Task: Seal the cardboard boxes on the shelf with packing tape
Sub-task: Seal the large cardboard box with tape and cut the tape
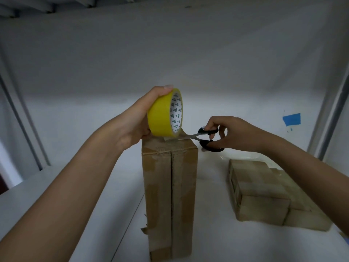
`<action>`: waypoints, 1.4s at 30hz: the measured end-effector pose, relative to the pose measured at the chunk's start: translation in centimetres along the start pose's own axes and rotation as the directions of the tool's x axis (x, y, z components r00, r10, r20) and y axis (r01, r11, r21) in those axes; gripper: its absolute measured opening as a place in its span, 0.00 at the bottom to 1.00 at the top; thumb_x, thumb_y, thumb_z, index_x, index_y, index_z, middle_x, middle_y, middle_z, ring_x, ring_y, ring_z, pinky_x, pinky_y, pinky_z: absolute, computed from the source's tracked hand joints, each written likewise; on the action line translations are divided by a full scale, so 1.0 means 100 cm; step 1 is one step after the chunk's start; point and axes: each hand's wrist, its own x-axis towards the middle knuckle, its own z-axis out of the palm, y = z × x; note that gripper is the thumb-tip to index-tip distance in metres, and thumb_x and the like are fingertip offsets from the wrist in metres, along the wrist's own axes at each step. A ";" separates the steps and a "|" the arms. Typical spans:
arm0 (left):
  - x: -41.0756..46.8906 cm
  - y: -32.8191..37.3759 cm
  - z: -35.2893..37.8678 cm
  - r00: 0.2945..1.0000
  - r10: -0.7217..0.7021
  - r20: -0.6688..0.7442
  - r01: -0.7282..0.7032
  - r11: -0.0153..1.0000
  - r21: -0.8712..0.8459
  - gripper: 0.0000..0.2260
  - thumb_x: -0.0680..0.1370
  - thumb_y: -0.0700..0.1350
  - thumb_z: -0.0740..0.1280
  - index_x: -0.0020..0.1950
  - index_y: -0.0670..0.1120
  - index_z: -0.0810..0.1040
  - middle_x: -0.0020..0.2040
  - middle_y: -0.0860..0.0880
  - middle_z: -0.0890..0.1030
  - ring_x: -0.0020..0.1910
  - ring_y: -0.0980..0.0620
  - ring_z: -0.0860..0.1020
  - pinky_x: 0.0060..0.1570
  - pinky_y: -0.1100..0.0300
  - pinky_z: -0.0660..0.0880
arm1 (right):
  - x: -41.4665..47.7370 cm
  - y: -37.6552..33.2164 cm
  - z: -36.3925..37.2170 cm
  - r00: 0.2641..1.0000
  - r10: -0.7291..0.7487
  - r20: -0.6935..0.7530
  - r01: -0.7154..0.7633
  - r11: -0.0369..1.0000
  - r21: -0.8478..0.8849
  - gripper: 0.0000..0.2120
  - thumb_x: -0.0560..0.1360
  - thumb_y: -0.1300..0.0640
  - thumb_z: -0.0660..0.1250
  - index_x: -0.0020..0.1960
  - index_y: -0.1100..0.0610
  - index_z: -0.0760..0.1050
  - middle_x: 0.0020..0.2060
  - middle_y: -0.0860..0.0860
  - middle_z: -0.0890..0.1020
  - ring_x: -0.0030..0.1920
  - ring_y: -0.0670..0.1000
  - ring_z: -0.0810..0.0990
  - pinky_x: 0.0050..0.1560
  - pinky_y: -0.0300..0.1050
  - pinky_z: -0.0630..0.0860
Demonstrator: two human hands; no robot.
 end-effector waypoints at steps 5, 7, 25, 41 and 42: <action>0.001 0.000 0.001 1.000 0.029 0.010 -0.029 0.999 0.020 0.13 0.74 0.64 0.64 0.53 0.60 0.79 0.49 0.50 0.83 0.47 0.49 0.82 0.49 0.54 0.78 | 0.007 -0.005 0.003 0.999 -0.039 0.036 0.041 0.998 -0.047 0.10 0.67 0.49 0.73 0.44 0.53 0.78 0.38 0.45 0.80 0.39 0.40 0.72 0.38 0.32 0.65; 0.001 -0.002 0.000 0.999 0.036 0.011 -0.036 0.999 0.008 0.13 0.74 0.63 0.64 0.54 0.60 0.79 0.51 0.50 0.83 0.48 0.48 0.82 0.49 0.54 0.78 | 0.008 -0.006 0.002 0.998 -0.036 0.042 0.039 0.997 -0.071 0.09 0.69 0.51 0.74 0.42 0.53 0.77 0.37 0.46 0.79 0.38 0.40 0.72 0.37 0.32 0.64; -0.009 -0.004 -0.014 0.907 0.282 -0.313 -0.394 0.832 -0.390 0.37 0.56 0.70 0.67 0.62 0.56 0.77 0.60 0.45 0.82 0.60 0.44 0.80 0.44 0.56 0.75 | -0.005 -0.008 -0.004 1.000 0.010 0.014 -0.007 0.971 -0.238 0.11 0.68 0.42 0.70 0.45 0.48 0.75 0.40 0.42 0.79 0.41 0.39 0.74 0.39 0.40 0.68; -0.007 -0.068 0.020 0.934 0.320 -0.158 -0.312 0.947 0.077 0.26 0.61 0.71 0.67 0.51 0.57 0.80 0.50 0.52 0.85 0.52 0.50 0.83 0.59 0.44 0.78 | -0.093 0.064 0.082 0.582 0.693 0.426 -0.637 0.714 -0.291 0.14 0.75 0.42 0.68 0.40 0.51 0.81 0.34 0.42 0.83 0.30 0.39 0.75 0.29 0.27 0.67; -0.010 -0.067 0.023 0.915 0.355 -0.190 -0.359 0.933 0.011 0.24 0.62 0.69 0.67 0.51 0.55 0.81 0.49 0.52 0.85 0.51 0.50 0.83 0.57 0.47 0.79 | -0.101 0.069 0.094 0.510 0.709 0.487 -0.654 0.687 -0.316 0.12 0.75 0.44 0.70 0.42 0.53 0.80 0.38 0.44 0.83 0.32 0.40 0.75 0.29 0.28 0.68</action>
